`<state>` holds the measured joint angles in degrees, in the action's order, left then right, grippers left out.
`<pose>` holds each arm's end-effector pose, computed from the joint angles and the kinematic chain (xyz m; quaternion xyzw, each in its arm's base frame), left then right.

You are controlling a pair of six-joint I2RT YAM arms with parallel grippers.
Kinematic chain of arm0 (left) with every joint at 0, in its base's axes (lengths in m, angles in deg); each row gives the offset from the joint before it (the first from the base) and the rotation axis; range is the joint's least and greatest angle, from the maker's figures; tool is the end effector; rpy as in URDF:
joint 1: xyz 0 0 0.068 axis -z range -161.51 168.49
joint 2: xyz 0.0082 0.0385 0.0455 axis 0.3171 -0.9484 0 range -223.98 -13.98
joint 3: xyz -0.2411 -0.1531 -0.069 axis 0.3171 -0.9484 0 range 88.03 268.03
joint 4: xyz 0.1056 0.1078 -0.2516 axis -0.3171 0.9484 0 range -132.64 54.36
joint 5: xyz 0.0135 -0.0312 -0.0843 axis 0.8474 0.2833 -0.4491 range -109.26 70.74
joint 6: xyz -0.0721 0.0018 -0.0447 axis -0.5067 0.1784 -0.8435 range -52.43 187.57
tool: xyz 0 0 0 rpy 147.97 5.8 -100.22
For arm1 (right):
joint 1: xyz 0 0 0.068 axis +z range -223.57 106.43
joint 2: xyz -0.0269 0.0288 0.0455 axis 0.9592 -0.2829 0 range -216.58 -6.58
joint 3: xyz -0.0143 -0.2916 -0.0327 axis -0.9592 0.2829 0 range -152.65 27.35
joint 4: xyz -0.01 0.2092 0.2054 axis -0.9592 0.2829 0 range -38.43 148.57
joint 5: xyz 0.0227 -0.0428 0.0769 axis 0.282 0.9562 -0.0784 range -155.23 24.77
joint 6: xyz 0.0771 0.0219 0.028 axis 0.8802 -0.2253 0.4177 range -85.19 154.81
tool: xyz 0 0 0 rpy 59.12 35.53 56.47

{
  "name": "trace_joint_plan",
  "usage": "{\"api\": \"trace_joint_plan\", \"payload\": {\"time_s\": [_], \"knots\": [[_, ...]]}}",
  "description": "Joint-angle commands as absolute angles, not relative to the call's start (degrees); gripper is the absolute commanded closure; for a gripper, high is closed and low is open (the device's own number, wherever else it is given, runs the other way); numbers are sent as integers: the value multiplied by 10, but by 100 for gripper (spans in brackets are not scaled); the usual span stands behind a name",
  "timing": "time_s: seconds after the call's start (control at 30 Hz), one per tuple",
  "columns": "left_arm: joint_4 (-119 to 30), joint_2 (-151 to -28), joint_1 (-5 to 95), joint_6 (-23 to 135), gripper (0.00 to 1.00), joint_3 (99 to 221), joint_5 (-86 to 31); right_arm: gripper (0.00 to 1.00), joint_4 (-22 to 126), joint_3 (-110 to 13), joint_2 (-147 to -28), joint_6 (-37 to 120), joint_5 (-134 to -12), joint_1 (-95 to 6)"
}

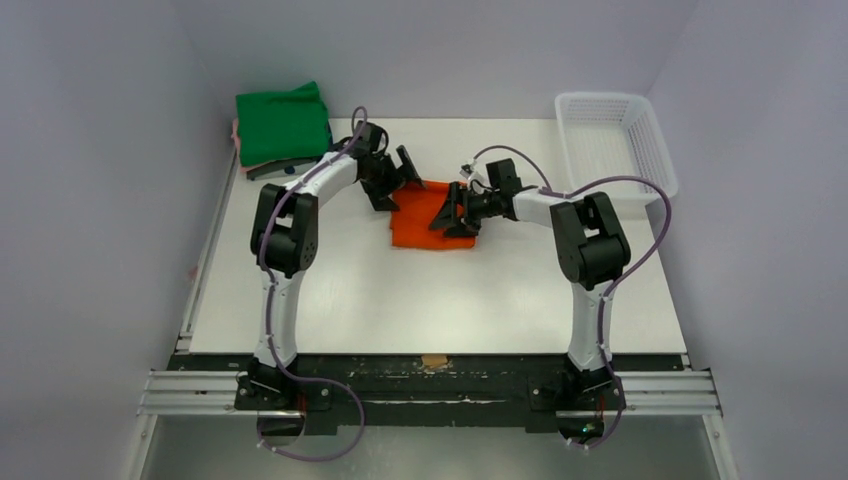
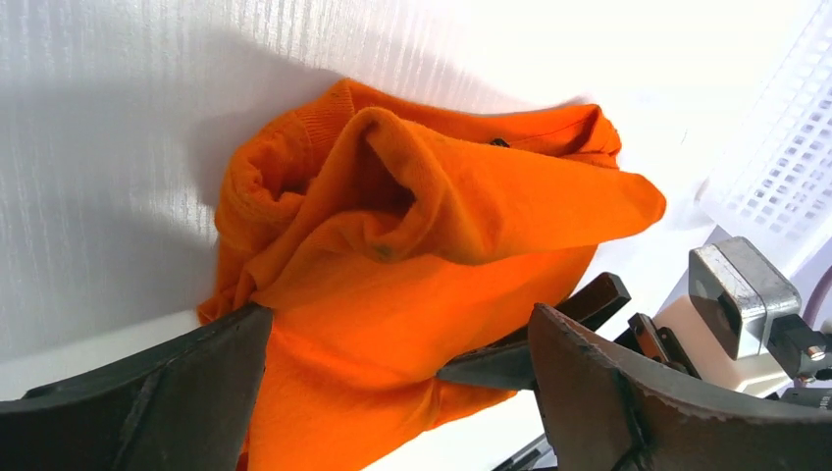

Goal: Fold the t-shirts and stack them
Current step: Smooth out wrinkles on the folded tshirt

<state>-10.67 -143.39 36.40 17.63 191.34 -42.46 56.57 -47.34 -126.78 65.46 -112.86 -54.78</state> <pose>0.5176 -0.1982 0.1444 -0.2066 0.9205 -0.3108 0.1157 0.4375 0.2072 0.1077 -0.0467 0.8706 0.4744 0.1219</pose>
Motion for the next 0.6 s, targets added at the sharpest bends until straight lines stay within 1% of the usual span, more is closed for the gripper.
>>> {"api": "trace_joint_plan", "payload": {"time_s": [0.0,0.13,0.27,0.37,0.47,0.57], "knots": [[-75,-1445,363,184,0,1941,-374,31,581,-457,-1303,616,-1078,-558],[-66,-1420,362,193,0,1945,-368,31,596,-463,-1280,609,-1080,-558],[-64,-1361,362,204,0,1937,-348,27,627,-497,-1222,592,-1056,-558],[-63,-1305,363,216,0,1909,-315,25,648,-522,-1180,588,-1032,-560],[-59,-1260,363,229,0,1867,-275,24,636,-519,-1136,602,-1015,-566],[-34,-1254,362,248,0,1853,-255,23,627,-505,-1100,615,-974,-577]]}}
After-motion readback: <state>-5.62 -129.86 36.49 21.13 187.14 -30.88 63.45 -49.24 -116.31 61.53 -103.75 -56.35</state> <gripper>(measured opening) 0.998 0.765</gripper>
